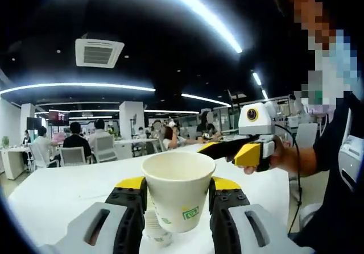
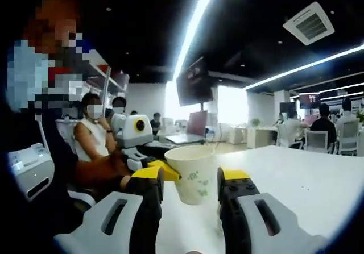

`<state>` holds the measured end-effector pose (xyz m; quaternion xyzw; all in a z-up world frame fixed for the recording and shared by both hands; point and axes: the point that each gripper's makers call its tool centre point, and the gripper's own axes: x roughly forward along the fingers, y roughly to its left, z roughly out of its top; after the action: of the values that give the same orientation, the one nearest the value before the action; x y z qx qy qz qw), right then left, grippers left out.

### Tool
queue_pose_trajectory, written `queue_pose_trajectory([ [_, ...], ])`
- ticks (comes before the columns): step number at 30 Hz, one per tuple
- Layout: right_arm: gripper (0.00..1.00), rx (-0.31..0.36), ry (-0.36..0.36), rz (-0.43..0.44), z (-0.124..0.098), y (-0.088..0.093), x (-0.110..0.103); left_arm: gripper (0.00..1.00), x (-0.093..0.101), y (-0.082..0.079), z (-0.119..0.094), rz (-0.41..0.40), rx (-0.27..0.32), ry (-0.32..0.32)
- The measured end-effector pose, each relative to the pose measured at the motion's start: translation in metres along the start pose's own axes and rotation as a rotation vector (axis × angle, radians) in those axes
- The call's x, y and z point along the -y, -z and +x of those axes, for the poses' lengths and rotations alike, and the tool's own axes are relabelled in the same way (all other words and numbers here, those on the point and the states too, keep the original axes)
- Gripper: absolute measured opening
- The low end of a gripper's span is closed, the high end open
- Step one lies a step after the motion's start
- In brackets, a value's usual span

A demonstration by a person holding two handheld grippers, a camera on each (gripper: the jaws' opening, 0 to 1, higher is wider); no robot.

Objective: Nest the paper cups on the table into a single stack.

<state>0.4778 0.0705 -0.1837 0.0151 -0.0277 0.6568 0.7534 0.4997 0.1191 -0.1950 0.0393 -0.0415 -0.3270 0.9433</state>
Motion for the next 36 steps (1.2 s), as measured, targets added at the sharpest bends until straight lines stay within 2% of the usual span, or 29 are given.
queue_pose_trajectory([
  [12, 0.41, 0.006, -0.014, 0.057, 0.008, 0.001, 0.017, 0.46, -0.006, 0.0, 0.014, -0.015, -0.011, 0.014],
  [25, 0.39, 0.003, -0.002, 0.065, 0.016, 0.004, 0.039, 0.46, -0.015, 0.001, 0.027, 0.004, -0.025, 0.022],
  [36, 0.33, 0.022, -0.007, 0.077, 0.02, 0.006, 0.055, 0.46, -0.028, 0.007, 0.043, 0.009, -0.036, 0.028],
])
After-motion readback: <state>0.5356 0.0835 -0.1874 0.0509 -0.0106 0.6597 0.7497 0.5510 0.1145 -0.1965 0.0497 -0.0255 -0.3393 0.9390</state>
